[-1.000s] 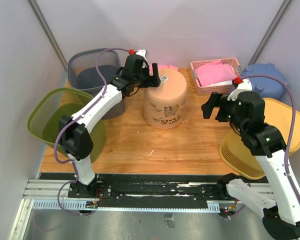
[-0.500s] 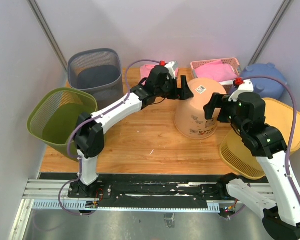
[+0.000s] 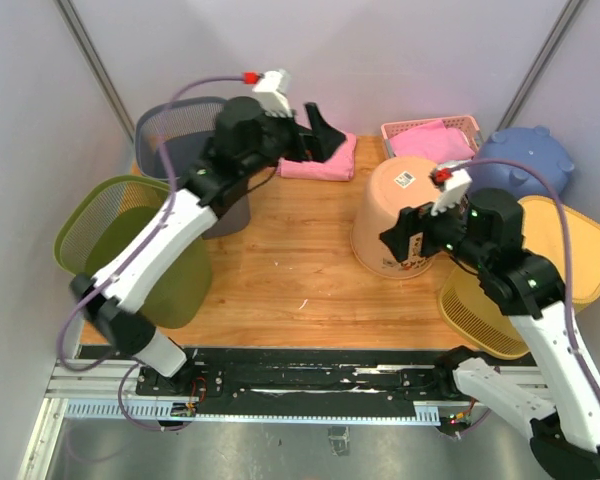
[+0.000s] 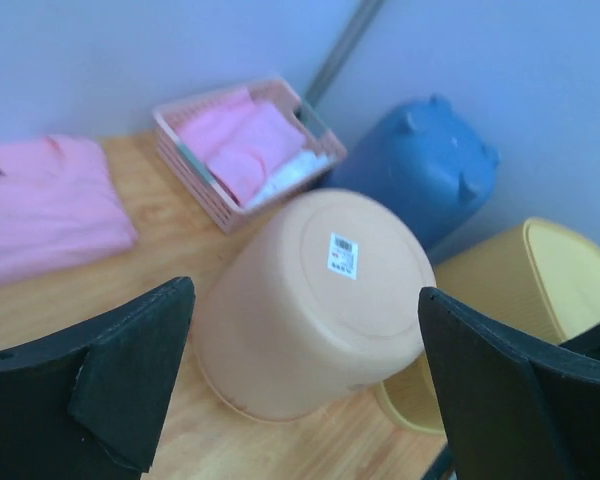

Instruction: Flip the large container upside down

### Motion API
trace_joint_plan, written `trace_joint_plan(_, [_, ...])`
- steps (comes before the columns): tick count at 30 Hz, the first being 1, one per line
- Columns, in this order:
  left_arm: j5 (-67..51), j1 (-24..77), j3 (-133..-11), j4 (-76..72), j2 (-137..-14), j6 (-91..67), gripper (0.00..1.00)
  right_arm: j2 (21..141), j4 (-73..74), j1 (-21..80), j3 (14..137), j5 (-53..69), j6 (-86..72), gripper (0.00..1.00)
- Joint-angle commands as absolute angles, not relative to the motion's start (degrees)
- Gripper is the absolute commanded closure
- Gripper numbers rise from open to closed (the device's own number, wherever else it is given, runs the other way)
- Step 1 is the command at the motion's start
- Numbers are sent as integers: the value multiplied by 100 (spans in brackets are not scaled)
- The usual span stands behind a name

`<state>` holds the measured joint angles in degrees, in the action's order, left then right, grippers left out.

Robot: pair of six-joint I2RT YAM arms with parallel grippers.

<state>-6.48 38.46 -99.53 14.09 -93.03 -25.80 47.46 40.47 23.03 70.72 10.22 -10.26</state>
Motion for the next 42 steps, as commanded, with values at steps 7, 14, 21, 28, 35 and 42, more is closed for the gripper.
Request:
trace_joint_plan(7, [1610, 3402, -9885, 3027, -7455, -1829, 1, 6589, 3548, 3637, 7388, 446, -627, 7])
trace_joint_plan(14, [2002, 3272, -9697, 3404, -7207, -1735, 1, 7704, 3637, 3384, 7810, -1878, -892, 1])
trace_joint_plan(21, [2203, 3235, -9613, 3489, -7341, -1542, 1, 7726, 3552, 2940, 7962, -1163, -1138, 2])
trace_joint_plan(28, [2681, 2953, -10081, 3580, -8220, -1299, 1, 6977, 3305, 3097, 7763, 127, -1364, 3])
trace_joint_plan(35, [2578, 2691, -10883, 3982, -9590, -1389, 2, 6365, 3471, 3107, 7629, 91, -1502, 3])
trace_joint_plan(42, [2563, 2619, -10714, 3864, -10094, -1380, 24, 6090, 3645, 3108, 7569, -121, -1537, 3])
